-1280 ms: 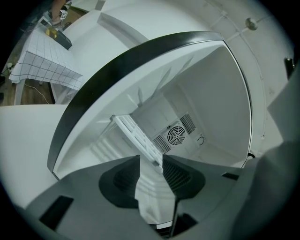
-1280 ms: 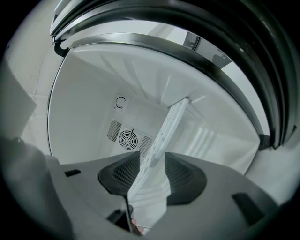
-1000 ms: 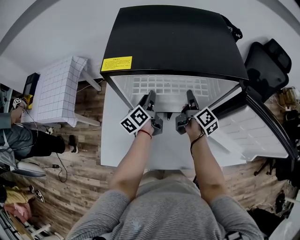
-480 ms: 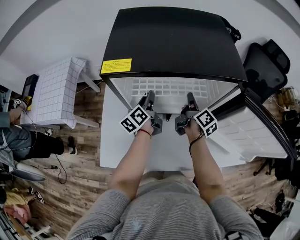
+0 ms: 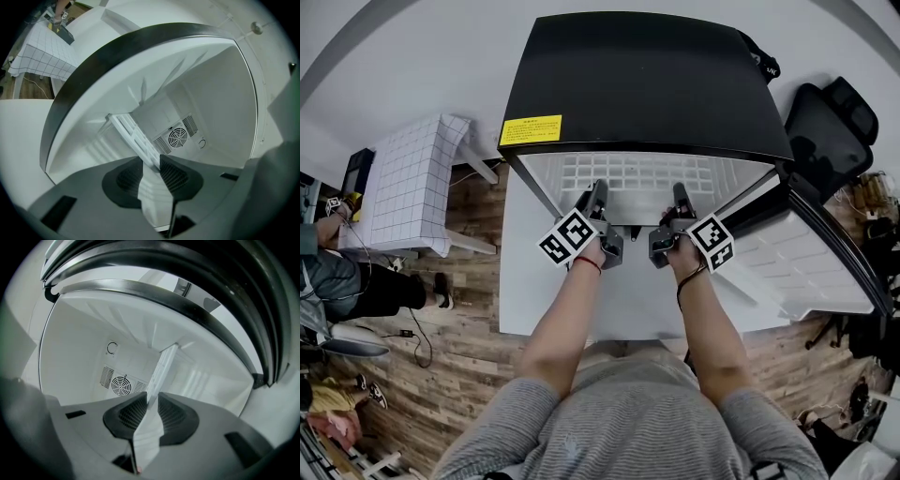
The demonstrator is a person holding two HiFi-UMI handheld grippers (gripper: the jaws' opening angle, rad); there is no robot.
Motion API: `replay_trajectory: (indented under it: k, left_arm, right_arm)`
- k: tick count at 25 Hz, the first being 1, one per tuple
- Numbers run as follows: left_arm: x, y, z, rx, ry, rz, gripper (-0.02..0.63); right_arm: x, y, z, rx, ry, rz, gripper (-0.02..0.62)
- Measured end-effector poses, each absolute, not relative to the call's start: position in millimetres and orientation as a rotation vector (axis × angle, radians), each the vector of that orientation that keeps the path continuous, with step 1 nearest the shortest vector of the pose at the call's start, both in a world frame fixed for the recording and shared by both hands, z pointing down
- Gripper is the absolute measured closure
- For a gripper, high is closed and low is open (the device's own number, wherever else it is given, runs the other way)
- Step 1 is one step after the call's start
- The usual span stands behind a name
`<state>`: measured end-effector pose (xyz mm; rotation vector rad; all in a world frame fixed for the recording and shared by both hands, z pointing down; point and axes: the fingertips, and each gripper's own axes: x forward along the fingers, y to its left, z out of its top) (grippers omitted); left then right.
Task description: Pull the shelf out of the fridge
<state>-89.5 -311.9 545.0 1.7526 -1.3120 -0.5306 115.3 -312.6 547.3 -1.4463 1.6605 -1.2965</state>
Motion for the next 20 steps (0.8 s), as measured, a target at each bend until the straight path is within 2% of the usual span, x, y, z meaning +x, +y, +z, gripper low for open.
replay_trajectory:
  k: [20]
  left_arm:
    - [-89.5, -311.4, 545.9, 1.726, -1.289, -0.543, 0.499]
  right_arm:
    - [116.8, -311.4, 548.9, -1.436, 1.594, -1.323, 0.528]
